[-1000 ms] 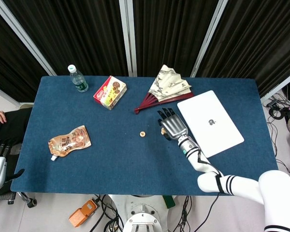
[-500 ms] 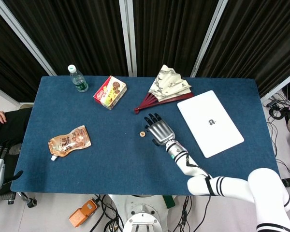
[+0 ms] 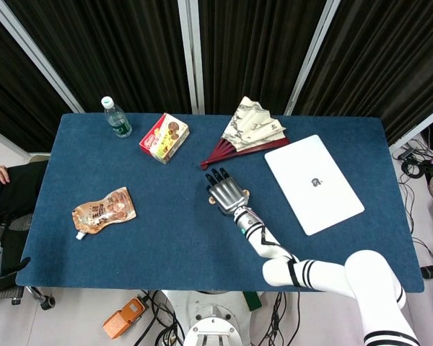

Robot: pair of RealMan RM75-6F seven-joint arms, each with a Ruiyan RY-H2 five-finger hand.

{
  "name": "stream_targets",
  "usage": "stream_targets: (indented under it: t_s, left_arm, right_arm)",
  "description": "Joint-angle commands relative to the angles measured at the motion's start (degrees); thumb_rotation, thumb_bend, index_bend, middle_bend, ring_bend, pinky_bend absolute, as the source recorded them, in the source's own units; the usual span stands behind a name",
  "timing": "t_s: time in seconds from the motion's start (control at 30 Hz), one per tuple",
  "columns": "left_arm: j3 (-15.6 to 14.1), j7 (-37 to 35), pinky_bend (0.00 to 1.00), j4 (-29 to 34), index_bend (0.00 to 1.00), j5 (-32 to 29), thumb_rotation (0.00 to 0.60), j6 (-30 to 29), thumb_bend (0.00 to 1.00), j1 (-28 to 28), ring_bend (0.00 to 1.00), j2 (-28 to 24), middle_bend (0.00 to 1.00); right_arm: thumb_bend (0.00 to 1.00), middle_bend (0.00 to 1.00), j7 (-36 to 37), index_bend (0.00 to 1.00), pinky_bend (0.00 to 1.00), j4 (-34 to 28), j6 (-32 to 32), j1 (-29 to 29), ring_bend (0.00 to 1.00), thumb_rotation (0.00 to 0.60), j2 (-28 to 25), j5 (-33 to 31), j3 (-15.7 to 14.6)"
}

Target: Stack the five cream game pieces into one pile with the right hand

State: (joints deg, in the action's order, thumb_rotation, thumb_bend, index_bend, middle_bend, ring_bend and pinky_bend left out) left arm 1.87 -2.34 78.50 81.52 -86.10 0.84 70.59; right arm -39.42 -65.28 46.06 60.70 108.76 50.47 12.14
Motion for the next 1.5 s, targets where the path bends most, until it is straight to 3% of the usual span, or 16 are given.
stream_targets:
  t_s: [0.03,0.53,1.03,1.2,1.5]
  left_arm:
    - [-0.01,-0.23,0.0,-0.2,0.14,-0.09,0.6,-0.01,0.0,0.14,0.08,0.09,0.1]
    - [0.03,-1.16,0.0,-1.38,0.14,-0.44,0.6,0.46,0.0,0.47,0.08,0.53,0.1]
    - [0.2,-1.31,0.0,-1.3,0.14,0.85,0.6,0.46,0.0,-0.21,0.08,0.8,0.1]
    - [0.3,-0.78,0.0,-0.76,0.14,1.28,0.6,0.47,0.0,-0.63,0.08,0.79,0.1]
    - [0.24,-0.22,0.0,-0.28,0.14,0.94,0.6,0.56,0.0,-0.51,0.08,0.62,0.1]
  right_arm:
    - [0.43,0.15,0.23,0.46,0.12,2.19,-1.13,0.94,0.09,0.6,1.54,-0.43,0.31]
    - [0.44,0.15,3.84,0.59,0.12,5.66,-1.69,1.45,0.12,0.6,3.26,2.39,0.67]
    - [0.44,0.15,2.47,0.58,0.12,-16.18,7.04,-6.55,0.12,0.6,-14.93,2.41,-1.04]
    - [0.44,0.15,1.86,0.56,0.12,-16.63,6.53,-7.23,0.12,0.6,-17.11,-0.33,-1.56]
    - [0.44,0.15,2.21,0.54,0.12,-13.91,4.34,-6.0,0.12,0.6,-15.54,-1.86,-1.88]
